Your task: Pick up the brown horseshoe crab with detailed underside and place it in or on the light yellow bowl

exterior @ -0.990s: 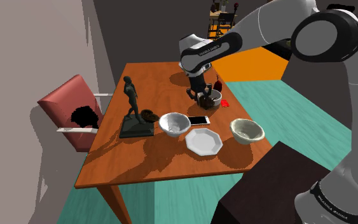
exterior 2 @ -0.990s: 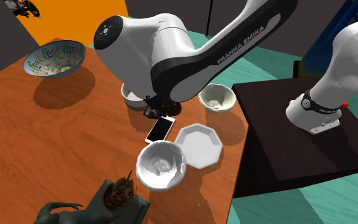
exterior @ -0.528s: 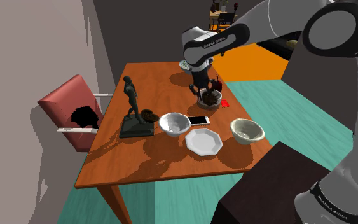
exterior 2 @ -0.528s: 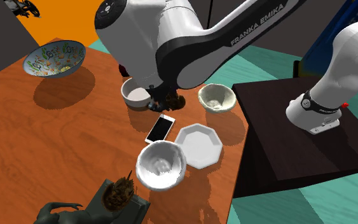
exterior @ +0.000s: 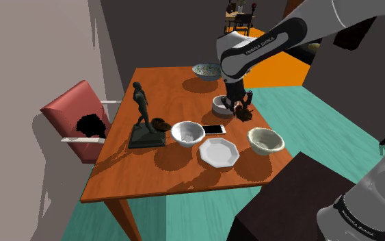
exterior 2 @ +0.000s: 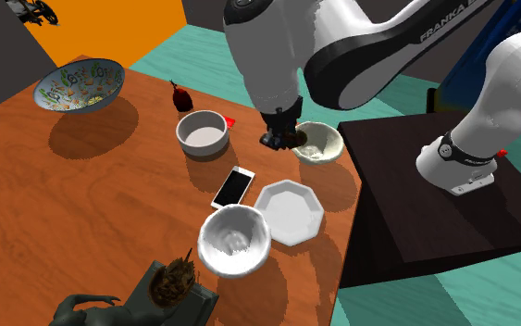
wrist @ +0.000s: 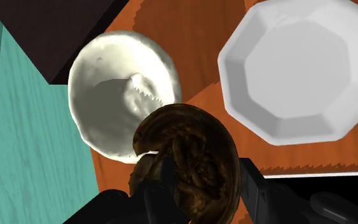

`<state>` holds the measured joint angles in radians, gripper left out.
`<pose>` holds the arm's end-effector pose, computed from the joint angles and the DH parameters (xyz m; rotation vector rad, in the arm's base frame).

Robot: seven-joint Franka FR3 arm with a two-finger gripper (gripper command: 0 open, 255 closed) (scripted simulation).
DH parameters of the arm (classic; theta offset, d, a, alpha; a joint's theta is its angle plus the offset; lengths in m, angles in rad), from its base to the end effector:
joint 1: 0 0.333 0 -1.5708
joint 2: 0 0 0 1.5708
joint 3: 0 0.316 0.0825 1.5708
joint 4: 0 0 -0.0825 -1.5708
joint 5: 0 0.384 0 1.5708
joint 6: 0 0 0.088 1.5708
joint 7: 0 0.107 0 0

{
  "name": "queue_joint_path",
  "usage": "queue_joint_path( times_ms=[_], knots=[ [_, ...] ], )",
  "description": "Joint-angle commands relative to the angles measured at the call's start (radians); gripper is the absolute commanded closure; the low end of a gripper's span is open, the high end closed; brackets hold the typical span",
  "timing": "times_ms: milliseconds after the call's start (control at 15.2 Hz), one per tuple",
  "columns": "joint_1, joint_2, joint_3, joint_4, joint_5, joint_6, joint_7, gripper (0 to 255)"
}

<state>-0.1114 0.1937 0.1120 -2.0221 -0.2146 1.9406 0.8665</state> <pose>0.5548 -0.0154 0.3370 2.6611 -1.0624 -0.2553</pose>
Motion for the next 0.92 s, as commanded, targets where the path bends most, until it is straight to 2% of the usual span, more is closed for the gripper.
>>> queue_joint_path(
  times_ms=[0, 462, 858],
  knots=[
    [-0.012, -0.076, -0.006, -0.1, 0.003, 0.028, -0.014, 255],
    [-0.042, -0.341, -0.035, -0.414, 0.006, 0.089, -0.068, 255],
    [-0.045, -0.285, -0.036, -0.445, -0.01, 0.173, -0.046, 255]
  ],
)
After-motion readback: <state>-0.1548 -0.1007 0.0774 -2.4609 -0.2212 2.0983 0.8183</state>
